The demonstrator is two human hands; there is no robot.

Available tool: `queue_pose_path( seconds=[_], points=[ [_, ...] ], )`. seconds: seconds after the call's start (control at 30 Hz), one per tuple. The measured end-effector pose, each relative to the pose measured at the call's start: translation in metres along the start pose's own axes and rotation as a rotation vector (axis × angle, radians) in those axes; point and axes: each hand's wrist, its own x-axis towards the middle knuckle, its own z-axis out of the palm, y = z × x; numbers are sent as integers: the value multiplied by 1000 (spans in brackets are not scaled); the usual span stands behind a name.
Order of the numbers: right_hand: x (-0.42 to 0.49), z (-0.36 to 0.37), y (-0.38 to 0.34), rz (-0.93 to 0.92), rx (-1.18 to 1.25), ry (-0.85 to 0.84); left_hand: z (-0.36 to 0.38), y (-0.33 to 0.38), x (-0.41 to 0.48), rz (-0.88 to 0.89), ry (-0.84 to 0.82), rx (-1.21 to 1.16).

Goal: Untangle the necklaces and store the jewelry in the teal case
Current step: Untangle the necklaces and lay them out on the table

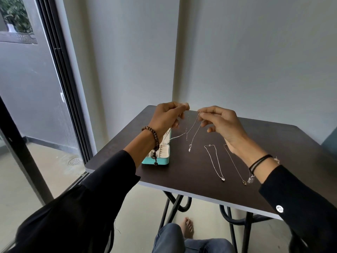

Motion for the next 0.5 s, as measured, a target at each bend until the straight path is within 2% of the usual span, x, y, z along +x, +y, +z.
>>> queue_pose_path(
  seconds=[0.2, 0.5],
  points=[
    [-3, -7, -1, 32, -22, 4, 9, 5, 1, 3, -30, 26],
    [-9, -6, -1, 45, -86, -90, 22, 16, 1, 46, -121, 114]
  ],
)
